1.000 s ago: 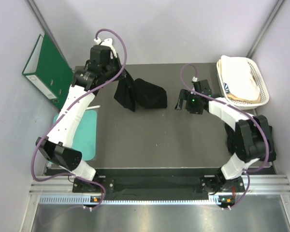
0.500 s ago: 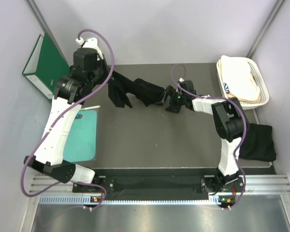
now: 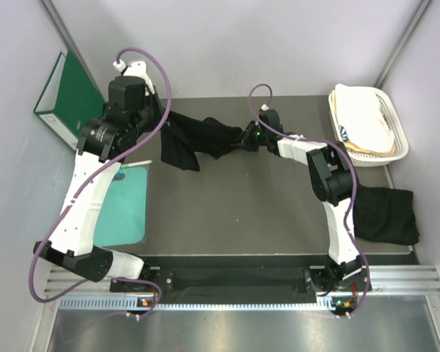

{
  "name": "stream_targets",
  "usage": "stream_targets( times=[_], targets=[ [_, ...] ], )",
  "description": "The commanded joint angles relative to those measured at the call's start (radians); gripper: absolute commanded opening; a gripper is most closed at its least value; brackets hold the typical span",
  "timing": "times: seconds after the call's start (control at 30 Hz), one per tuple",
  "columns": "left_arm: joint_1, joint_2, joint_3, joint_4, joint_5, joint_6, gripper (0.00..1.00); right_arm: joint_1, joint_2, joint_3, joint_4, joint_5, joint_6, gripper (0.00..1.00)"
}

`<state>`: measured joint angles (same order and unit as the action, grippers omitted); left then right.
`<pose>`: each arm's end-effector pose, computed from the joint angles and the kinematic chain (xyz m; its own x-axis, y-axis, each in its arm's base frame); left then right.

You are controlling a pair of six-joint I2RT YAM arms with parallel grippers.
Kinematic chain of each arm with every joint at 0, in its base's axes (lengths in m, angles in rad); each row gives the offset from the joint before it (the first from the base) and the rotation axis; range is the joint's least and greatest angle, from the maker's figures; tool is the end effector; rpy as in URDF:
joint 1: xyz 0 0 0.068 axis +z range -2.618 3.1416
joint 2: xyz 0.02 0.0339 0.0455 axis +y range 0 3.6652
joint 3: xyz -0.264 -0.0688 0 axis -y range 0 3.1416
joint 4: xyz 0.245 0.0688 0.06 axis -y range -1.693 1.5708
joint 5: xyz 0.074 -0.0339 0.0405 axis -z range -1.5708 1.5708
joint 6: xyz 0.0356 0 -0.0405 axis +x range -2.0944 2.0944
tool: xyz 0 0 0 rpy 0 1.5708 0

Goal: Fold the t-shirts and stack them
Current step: Flatten out the tshirt

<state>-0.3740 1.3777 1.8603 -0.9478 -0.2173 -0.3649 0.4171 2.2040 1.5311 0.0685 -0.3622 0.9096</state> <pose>0.2408 -0.0863 0.4907 -0.4534 -0.1964 -0.8694 0.0167 0.9734 -0.2286 0.4461 0.2115 0.1596 -0.8284 0.4402 -0.3464 0.0137 0.6342 0.7731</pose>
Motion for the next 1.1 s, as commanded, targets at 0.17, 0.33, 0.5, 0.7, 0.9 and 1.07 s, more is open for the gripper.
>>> stream_targets(
  times=[0.17,0.33,0.5,0.7,0.9,1.07],
  targets=[
    [-0.002,0.004,0.013,0.067,-0.016,0.043,0.00,-0.004,-0.340,0.030,-0.269,0.343,-0.297,0.00],
    [-0.002,-0.002,-0.009,0.089,-0.042,0.044,0.00,-0.008,-0.542,0.101,-0.459,0.470,-0.491,0.00],
    [-0.002,-0.052,-0.079,0.098,-0.047,0.046,0.00,-0.008,-0.609,0.169,-0.679,0.405,-0.603,0.00],
    [-0.002,-0.140,-0.154,0.061,-0.056,0.044,0.00,-0.008,-0.710,0.152,-0.917,0.324,-0.620,0.00],
    [-0.002,-0.195,-0.144,0.066,-0.089,0.061,0.00,-0.008,-0.744,0.172,-1.067,0.145,-0.675,0.00],
    [-0.002,-0.212,-0.089,0.106,-0.106,0.080,0.00,-0.008,-0.796,0.155,-1.089,0.010,-0.736,0.00]
  ],
)
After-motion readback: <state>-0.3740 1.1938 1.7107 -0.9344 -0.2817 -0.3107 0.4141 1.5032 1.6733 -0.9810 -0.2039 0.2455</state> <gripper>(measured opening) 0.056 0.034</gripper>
